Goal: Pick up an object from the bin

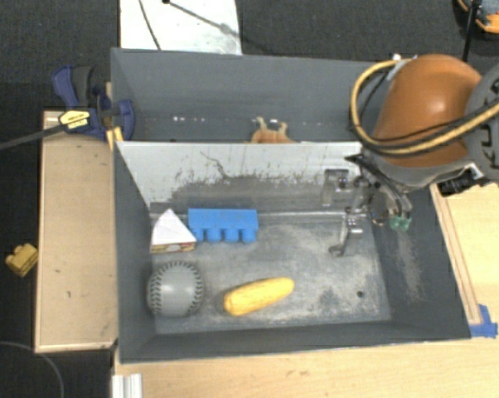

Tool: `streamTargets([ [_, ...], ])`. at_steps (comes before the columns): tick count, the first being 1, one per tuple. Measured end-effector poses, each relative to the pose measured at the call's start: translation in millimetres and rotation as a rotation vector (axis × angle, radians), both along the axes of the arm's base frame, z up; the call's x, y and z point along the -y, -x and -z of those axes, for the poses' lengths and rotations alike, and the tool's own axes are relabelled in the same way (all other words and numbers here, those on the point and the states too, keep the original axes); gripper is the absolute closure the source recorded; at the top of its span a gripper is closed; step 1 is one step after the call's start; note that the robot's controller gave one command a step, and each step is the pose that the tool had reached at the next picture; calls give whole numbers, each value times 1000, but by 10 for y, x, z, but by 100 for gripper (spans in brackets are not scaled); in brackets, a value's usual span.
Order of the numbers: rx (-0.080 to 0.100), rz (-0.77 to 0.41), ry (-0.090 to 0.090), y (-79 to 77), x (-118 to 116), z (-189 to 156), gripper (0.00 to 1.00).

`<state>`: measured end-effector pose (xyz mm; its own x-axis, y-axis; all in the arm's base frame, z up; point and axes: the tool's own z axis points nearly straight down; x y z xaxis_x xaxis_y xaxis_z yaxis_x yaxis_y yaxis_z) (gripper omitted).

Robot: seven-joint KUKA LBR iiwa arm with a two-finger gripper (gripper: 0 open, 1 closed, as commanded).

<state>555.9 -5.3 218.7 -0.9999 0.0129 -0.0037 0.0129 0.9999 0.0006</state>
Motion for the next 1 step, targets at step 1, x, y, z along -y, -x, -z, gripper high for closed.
streamTargets([
  [1,3,-109,1,126,-348,623,0],
])
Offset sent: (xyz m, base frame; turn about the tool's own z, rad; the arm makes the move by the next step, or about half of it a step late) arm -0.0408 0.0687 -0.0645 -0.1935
